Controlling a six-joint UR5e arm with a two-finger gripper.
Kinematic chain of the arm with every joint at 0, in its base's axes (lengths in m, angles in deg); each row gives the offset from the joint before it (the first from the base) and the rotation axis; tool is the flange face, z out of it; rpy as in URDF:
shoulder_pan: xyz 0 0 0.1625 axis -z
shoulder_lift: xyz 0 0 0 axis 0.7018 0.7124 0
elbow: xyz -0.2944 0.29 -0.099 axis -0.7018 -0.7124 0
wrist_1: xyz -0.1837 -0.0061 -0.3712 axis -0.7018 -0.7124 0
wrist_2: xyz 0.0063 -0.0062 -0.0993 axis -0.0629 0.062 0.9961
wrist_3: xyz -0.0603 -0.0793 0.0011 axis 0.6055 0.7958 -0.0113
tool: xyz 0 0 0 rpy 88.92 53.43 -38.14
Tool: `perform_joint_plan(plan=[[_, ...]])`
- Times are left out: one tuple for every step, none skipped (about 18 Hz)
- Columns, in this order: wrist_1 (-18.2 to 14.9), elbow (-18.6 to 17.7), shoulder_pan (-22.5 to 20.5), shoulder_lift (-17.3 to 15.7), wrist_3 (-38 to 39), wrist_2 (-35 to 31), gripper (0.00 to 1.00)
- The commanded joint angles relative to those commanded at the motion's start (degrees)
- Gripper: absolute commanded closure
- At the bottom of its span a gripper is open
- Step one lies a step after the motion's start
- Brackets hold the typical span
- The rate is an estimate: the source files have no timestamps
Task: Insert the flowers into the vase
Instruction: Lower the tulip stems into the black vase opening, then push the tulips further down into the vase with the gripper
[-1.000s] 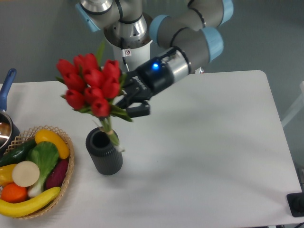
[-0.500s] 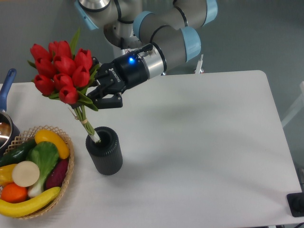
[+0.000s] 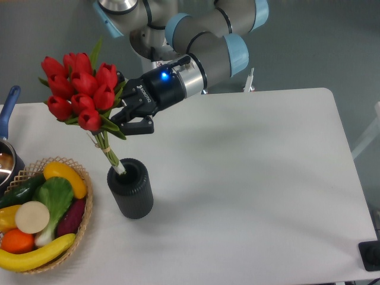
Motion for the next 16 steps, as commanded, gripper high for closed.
perform_joint_plan(plan=[[0.0,0.1,0.0,0.2,0.0,0.0,0.62],[0.0,0.0,0.0,0.3,-0.2,-0.1,0.62],[0.0,-0.1,0.0,0.5,-0.3,-0.2,0.62],[0.0,-0.1,0.1,0.6,-0.3,-0.3,0.62],[0.0,-0.2,0.1,0.7,-0.3,-0.4,0.62],[0.0,-0.1,0.1,0.8,-0.3,-0.4,0.62],[0.0,-0.1,0.1,1.1,-0.3,-0.4,0.62],[0.0,-0.2,0.1,1.3,-0.3,-0.6,0.62],[0.0,-0.4,0.1,1.4,-0.3,-0.7,0.62],[0.1,-0.5,0.1,1.8,-0.4,-0.7,0.62],[0.1,-0.6,0.1,2.1,-0.4,-0.8,0.62],[0.0,-0.6,0.1,2.5,-0.4,-0.8,0.62],[0.1,-0.9,0.1,3.0,-0.4,-0.8,0.62],[0.1,-1.0,0.1,3.2,-0.4,-0.8,0.62],[0.0,-1.0,0.1,3.8,-0.4,-0.9,0.62],[0.1,-1.1,0.1,4.6,-0.4,-0.9,0.62]])
